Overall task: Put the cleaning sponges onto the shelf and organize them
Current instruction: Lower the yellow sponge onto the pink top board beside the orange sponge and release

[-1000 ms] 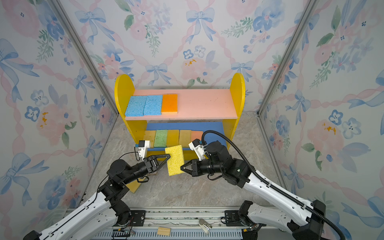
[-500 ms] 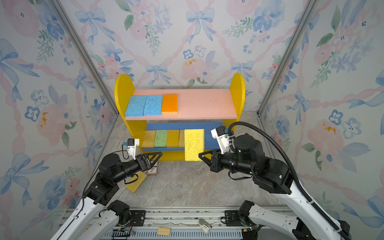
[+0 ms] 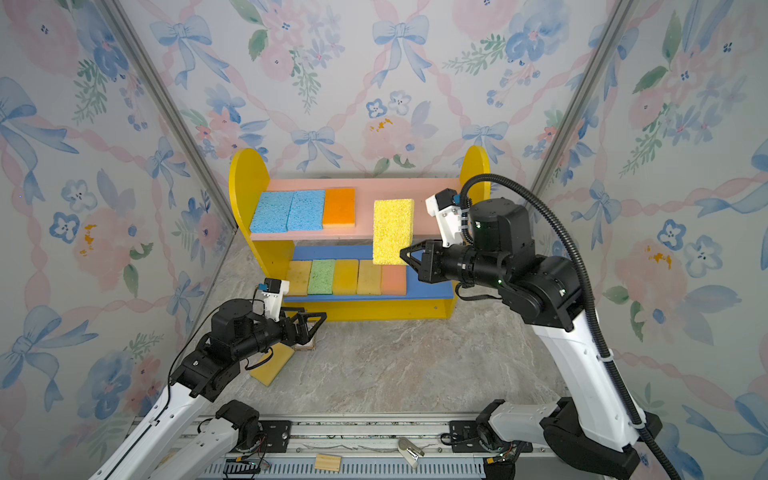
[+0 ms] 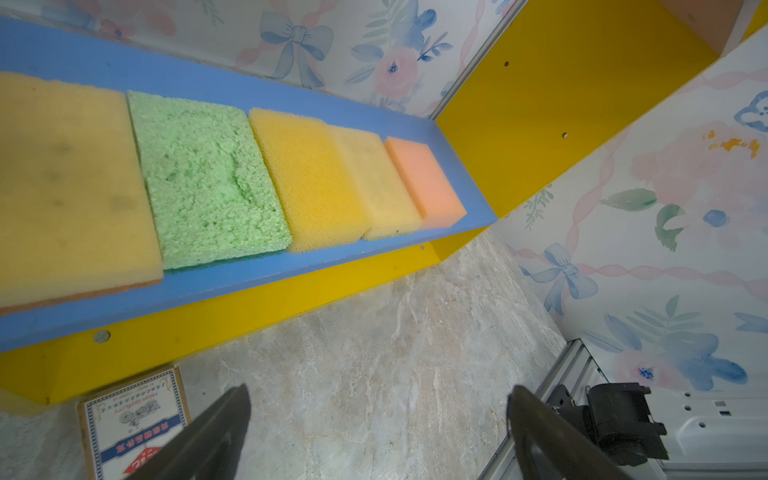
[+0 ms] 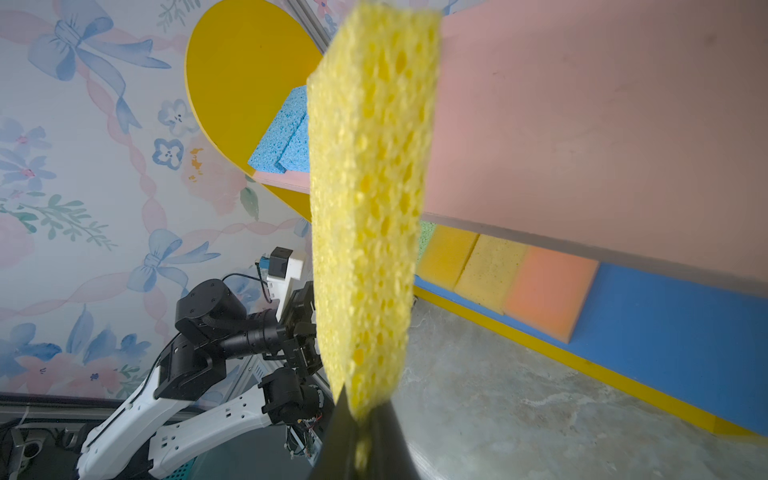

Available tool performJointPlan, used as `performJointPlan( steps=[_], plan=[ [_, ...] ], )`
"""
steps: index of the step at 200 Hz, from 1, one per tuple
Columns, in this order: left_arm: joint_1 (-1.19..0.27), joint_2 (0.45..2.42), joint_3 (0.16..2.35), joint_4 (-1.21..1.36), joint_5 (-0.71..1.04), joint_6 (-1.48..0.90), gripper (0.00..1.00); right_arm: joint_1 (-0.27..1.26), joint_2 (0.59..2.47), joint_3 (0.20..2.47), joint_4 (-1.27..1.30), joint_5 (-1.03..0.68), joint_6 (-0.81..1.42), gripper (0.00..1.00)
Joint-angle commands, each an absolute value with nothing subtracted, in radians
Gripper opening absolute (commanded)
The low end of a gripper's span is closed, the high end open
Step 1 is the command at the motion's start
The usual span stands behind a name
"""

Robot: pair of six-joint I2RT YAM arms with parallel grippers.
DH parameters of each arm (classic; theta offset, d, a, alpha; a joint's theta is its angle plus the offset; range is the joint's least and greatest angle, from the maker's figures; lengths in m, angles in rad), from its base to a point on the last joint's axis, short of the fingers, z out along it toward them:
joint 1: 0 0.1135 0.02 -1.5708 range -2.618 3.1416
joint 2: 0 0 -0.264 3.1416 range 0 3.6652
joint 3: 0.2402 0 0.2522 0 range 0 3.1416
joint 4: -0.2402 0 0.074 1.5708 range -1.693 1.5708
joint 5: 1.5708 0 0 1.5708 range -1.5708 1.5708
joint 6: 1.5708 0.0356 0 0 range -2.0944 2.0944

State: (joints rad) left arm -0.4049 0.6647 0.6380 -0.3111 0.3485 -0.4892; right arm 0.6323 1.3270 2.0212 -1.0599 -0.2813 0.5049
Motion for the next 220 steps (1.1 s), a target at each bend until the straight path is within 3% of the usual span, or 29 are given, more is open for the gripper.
performJointPlan(
  steps=[1, 70, 132, 153, 178, 220],
  plan=[
    [-0.397, 0.669, 0.601, -0.305, 0.362, -0.439, 0.98, 0.588, 1.385, 2.114, -1.092, -0.375, 0.478, 0.09],
    [-0.397, 0.648, 0.535, -0.258, 0.359, -0.457, 0.98, 0.503, 1.579, 2.239, -1.046, -0.514, 0.508, 0.09],
    [-0.397, 0.661, 0.534, -0.255, 0.368, -0.454, 0.98, 0.461, 1.688, 2.307, -1.036, -0.517, 0.518, 0.10],
    [-0.396, 0.657, 0.533, -0.255, 0.368, -0.455, 0.98, 0.451, 1.717, 2.334, -1.043, -0.532, 0.513, 0.27],
    [-0.398, 0.665, 0.534, -0.255, 0.373, -0.456, 0.98, 0.425, 1.727, 2.341, -1.056, -0.538, 0.513, 0.53],
    [-0.398, 0.666, 0.535, -0.255, 0.374, -0.455, 0.98, 0.408, 1.718, 2.336, -1.077, -0.499, 0.498, 0.56]
  ],
)
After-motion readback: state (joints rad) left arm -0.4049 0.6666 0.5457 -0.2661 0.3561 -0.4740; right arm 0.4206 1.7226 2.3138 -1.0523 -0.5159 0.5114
